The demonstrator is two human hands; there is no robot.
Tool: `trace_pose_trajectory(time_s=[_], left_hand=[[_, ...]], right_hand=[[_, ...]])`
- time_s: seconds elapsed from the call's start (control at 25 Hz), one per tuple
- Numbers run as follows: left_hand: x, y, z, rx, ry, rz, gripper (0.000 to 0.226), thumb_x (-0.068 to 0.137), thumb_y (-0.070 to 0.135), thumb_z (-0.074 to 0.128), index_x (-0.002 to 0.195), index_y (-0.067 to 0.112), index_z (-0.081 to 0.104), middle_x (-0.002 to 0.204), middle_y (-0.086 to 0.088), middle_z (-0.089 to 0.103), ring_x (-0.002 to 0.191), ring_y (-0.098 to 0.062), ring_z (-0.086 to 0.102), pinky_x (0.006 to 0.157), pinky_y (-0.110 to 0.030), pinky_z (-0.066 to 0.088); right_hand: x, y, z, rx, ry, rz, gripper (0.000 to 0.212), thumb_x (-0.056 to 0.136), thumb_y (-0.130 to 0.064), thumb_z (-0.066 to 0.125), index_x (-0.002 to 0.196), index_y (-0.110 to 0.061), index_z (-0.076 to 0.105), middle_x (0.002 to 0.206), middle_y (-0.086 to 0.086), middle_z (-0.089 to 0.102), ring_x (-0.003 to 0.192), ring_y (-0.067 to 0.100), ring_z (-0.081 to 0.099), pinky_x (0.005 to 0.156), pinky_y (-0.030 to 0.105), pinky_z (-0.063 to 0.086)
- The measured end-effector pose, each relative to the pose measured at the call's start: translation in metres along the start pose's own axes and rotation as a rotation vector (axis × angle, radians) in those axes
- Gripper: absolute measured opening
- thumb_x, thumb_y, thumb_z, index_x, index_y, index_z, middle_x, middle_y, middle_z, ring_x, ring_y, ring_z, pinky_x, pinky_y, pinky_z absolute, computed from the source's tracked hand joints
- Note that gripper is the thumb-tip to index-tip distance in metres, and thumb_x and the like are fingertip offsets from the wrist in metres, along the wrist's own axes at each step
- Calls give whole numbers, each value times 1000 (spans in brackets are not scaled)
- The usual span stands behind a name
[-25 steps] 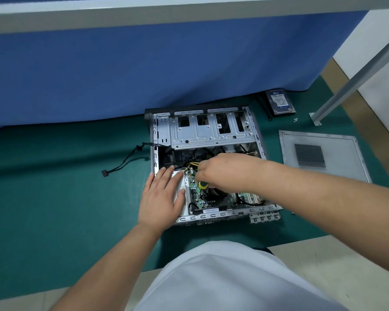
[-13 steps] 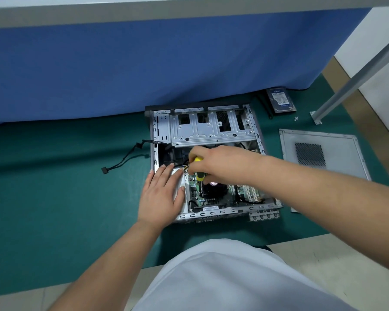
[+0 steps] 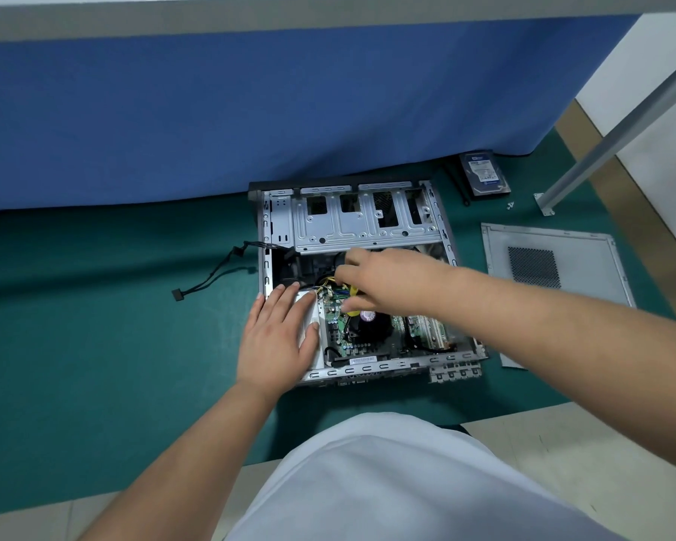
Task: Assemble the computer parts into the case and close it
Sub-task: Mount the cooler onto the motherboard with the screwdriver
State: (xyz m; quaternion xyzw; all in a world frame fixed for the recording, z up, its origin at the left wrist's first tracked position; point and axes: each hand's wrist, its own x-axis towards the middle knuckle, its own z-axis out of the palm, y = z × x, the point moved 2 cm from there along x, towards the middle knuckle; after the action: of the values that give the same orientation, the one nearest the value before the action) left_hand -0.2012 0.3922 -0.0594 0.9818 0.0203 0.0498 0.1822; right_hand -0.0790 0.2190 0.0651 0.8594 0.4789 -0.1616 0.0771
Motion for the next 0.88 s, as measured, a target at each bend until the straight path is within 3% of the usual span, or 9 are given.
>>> trace_pose_trajectory(time_s=[0.08, 0.16, 0.32, 0.4, 0.48, 0.6, 0.72, 0.8, 0.88], left_hand=[[0, 0, 0, -1, -1, 1, 53, 99, 44, 40, 148, 26, 52, 157, -3, 47, 150, -23, 35, 128, -44, 13], [0, 1, 0, -2, 5, 2, 53, 99, 43, 40, 148, 26, 53, 156, -3, 48, 150, -23, 35, 128, -44, 13], [0, -1, 1, -5, 13, 2, 52, 99, 43, 42, 147, 26, 53, 155, -3, 48, 149, -23, 35, 128, -44, 13], [0, -2, 1, -11, 9, 6, 52, 99, 43, 43, 148, 25, 52, 156, -3, 48, 150, -23, 34, 128, -44, 12], [1, 0, -1, -21, -1, 6, 52, 100, 43, 42, 148, 24, 52, 156, -3, 48, 150, -23, 34, 128, -44, 13], [-1, 2, -4, -32, -28, -8, 53, 100, 43, 40, 150, 25, 50, 159, -3, 45, 152, -23, 32, 128, -44, 10], [6, 4, -10, -100, -96, -70, 47, 103, 39, 47, 149, 28, 51, 162, 2, 40, 154, -20, 25, 129, -41, 6], [12, 17, -17, -223, -60, -112, 37, 101, 32, 55, 136, 26, 63, 150, 5, 52, 147, -20, 37, 124, -38, 22], [18, 42, -22, -429, -28, -163, 22, 98, 32, 56, 115, 30, 71, 113, 15, 70, 113, -8, 61, 96, -25, 44]], right_hand=[[-2, 6, -9, 84, -88, -88, 36, 101, -41, 58, 135, -29, 53, 126, -2, 51, 98, 27, 61, 72, 37, 48], [-4, 3, -12, 73, -108, -122, 38, 101, -33, 58, 138, -30, 54, 124, -2, 57, 105, 25, 61, 78, 38, 52], [-4, -19, 4, -35, 108, -6, 40, 104, -51, 45, 114, -16, 58, 87, 3, 62, 78, 29, 63, 58, 34, 40], [-4, -27, 12, -134, 169, 134, 50, 104, -62, 33, 100, -15, 53, 63, 0, 46, 58, 27, 50, 49, 30, 26], [-1, -29, 14, -153, 198, 183, 53, 103, -64, 30, 96, -16, 50, 58, -3, 35, 55, 25, 41, 47, 28, 17], [3, -13, 12, 41, 161, 226, 49, 99, -69, 35, 92, -21, 42, 61, -6, 34, 59, 23, 39, 47, 29, 21], [-10, 21, 5, 275, 159, 341, 45, 98, -66, 45, 97, -22, 55, 67, -9, 46, 69, 22, 52, 54, 33, 38], [-34, 42, 9, 486, 219, 452, 34, 97, -62, 51, 101, -30, 60, 72, -7, 58, 69, 21, 61, 56, 33, 46], [-62, 50, 22, 761, 305, 546, 19, 96, -58, 55, 101, -40, 60, 73, -5, 68, 62, 18, 65, 57, 33, 51]])
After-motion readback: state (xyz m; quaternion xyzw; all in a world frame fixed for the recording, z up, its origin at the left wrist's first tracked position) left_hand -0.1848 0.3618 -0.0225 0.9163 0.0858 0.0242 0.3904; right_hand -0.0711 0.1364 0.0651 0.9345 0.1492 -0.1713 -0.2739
